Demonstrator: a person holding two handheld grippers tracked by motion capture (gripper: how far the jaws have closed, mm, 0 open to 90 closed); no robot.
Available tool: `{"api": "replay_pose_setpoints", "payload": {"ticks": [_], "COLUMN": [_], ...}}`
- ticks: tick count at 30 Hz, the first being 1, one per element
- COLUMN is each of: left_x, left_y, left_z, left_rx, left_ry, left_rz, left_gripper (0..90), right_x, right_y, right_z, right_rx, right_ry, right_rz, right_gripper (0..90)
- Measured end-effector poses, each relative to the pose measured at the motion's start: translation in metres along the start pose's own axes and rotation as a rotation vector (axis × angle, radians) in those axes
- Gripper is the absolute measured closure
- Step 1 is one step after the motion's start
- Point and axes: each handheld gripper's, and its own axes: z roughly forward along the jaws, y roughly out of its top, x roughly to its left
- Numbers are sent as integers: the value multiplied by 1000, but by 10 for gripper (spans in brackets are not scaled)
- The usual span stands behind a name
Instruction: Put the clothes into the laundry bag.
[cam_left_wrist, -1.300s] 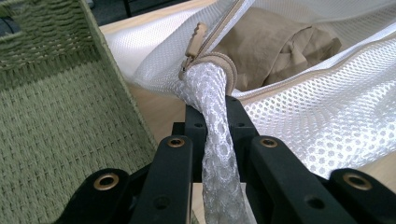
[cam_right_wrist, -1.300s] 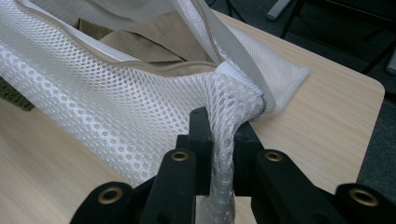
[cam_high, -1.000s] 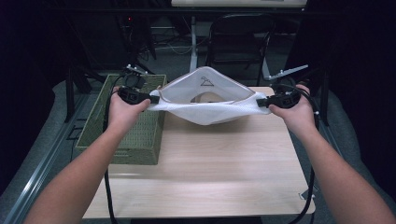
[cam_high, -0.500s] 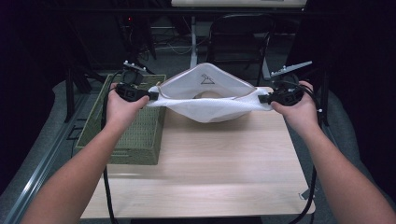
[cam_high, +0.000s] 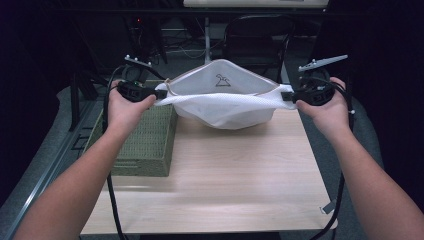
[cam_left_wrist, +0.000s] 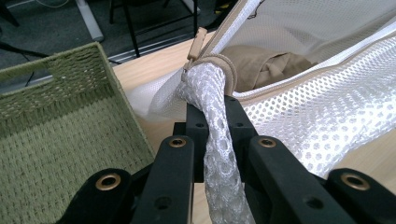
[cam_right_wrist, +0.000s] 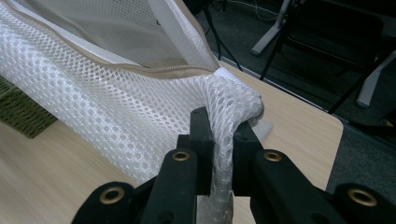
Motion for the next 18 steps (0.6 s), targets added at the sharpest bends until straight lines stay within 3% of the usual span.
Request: {"api": "replay_pose_setpoints", "payload": {"ticks": [18], "left_x": [-3], "left_y": [-5], "left_z": [3], "left_rx": [12], "left_ry": [0], "left_rz": [-4], "left_gripper": [839], "right_x": [0], "right_y": [-6], "right_z": [1], "right_rx": [12], "right_ry": [4], "right_rz": [4], "right_gripper": [827]}}
